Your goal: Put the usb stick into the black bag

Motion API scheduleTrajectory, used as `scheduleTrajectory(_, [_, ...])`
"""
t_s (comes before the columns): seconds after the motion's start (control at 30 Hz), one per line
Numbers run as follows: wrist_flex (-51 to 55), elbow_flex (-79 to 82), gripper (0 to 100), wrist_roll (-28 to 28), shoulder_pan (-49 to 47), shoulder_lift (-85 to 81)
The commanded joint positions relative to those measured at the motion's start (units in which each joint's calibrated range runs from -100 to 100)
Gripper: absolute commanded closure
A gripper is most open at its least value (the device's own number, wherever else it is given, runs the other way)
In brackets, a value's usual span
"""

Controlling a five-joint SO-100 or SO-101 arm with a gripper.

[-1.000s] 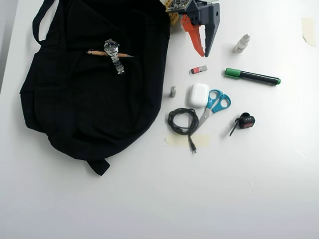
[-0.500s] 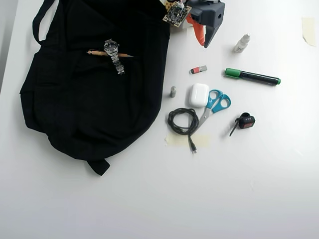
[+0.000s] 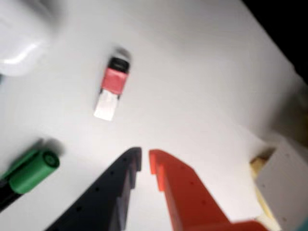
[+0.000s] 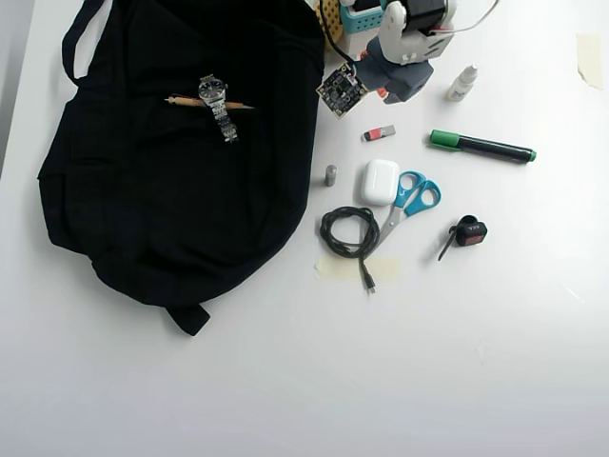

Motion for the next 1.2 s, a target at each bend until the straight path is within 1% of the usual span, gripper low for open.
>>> scheduleTrajectory(0.0, [-3.73,-1.47,98,0.15,0.27,0.2])
scheduleTrajectory(0.2, [-11.74,1.76,98,0.57,0.2,0.2])
scheduleTrajectory(0.23, [-13.2,2.39,98,0.88,0.2,0.2])
scheduleTrajectory(0.27, [-15.61,3.38,98,2.35,0.05,0.12])
scheduleTrajectory(0.37, [-15.53,3.02,98,4.4,0.27,0.04])
scheduleTrajectory(0.43, [-14.15,2.75,98,4.5,0.5,0.04])
scheduleTrajectory(0.47, [-12.77,2.48,98,4.19,1.1,0.12])
scheduleTrajectory(0.5, [-11.65,2.39,98,2.66,1.69,0.12])
scheduleTrajectory(0.6, [-8.98,1.85,98,-3.42,1.47,0.12])
scheduleTrajectory(0.87, [-10.01,3.2,98,-9.71,1.62,0.12])
scheduleTrajectory(1.07, [-19.4,10.03,98,-9.82,1.77,-0.21])
scheduleTrajectory(1.17, [-20.61,10.48,98,-10.24,1.77,0.12])
